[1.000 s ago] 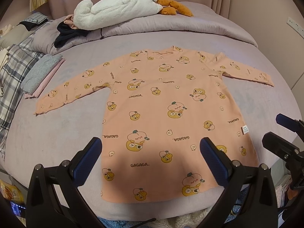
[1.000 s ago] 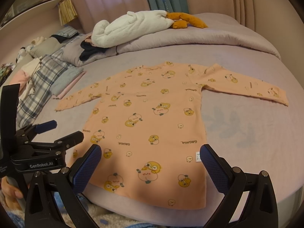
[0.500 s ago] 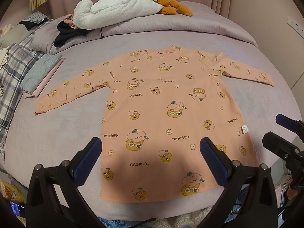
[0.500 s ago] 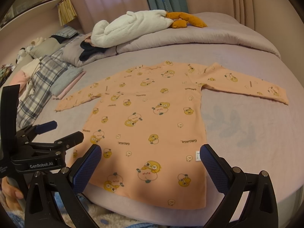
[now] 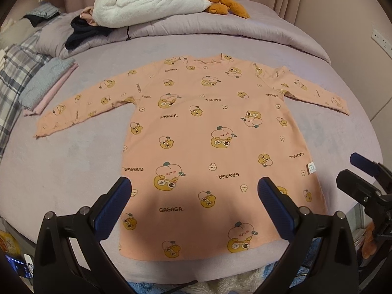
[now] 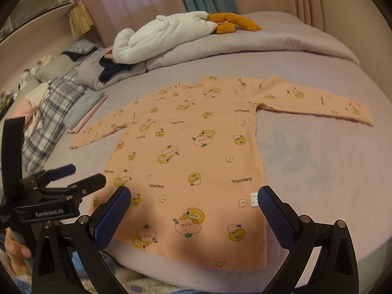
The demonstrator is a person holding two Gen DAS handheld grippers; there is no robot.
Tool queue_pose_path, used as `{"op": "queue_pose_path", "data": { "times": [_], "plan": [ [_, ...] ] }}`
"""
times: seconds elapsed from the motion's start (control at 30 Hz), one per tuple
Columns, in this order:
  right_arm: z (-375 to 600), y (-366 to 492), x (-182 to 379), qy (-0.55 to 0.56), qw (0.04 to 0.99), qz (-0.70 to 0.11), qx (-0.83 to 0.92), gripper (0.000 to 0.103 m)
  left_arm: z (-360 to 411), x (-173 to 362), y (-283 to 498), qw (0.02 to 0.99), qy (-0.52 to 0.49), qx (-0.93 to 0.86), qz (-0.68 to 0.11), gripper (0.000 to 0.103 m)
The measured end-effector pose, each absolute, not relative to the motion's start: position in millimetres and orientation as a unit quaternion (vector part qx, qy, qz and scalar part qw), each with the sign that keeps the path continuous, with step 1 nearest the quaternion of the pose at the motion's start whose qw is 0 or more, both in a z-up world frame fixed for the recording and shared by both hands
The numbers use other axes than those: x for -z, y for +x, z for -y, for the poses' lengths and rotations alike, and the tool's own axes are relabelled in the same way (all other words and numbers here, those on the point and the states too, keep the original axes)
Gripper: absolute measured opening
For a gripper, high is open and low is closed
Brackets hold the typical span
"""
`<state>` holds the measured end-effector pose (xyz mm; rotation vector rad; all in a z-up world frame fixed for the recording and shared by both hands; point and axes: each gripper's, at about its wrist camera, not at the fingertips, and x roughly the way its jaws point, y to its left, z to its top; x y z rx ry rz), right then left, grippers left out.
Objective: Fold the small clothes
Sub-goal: 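Grasp the sleeve cuff nearest the right gripper and fold it across the shirt body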
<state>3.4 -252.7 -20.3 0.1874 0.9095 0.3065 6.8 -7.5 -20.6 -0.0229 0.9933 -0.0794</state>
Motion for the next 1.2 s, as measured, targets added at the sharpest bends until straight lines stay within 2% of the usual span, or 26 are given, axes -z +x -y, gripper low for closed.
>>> {"op": "queue_pose_path", "data": {
  "times": [0.17, 0.3, 0.57, 0.8, 1.0, 1.13, 1.17, 1.2],
  "plan": [
    [282, 16, 39, 0.179, 0.865, -0.446, -0.145, 0.102, -3, 33, 15, 0.869, -0.072, 0.058, -0.486, 0.103],
    [321, 29, 50, 0.209, 0.870, -0.438, -0.083, 0.102, -10, 48, 25, 0.850, -0.131, 0.084, -0.504, 0.103],
    [428, 55, 73, 0.288, 0.865, -0.409, 0.043, 0.102, -7, 63, 45, 0.837, -0.133, 0.105, -0.520, 0.103],
    [499, 88, 95, 0.370, 0.846, -0.376, 0.072, 0.102, -42, 62, 71, 0.835, -0.200, 0.098, -0.503, 0.103],
    [541, 111, 119, 0.456, 0.818, -0.339, 0.094, 0.102, -68, 57, 87, 0.839, -0.237, 0.069, -0.484, 0.103],
    [550, 125, 117, 0.469, 0.819, -0.313, 0.110, 0.102, -85, 58, 100, 0.844, -0.241, 0.024, -0.479, 0.103],
    [553, 129, 117, 0.471, 0.817, -0.311, 0.117, 0.102, -90, 60, 104, 0.842, -0.243, 0.004, -0.481, 0.103],
    [555, 133, 117, 0.472, 0.817, -0.308, 0.124, 0.096, -96, 62, 106, 0.840, -0.251, -0.003, -0.482, 0.103]
  ]
}}
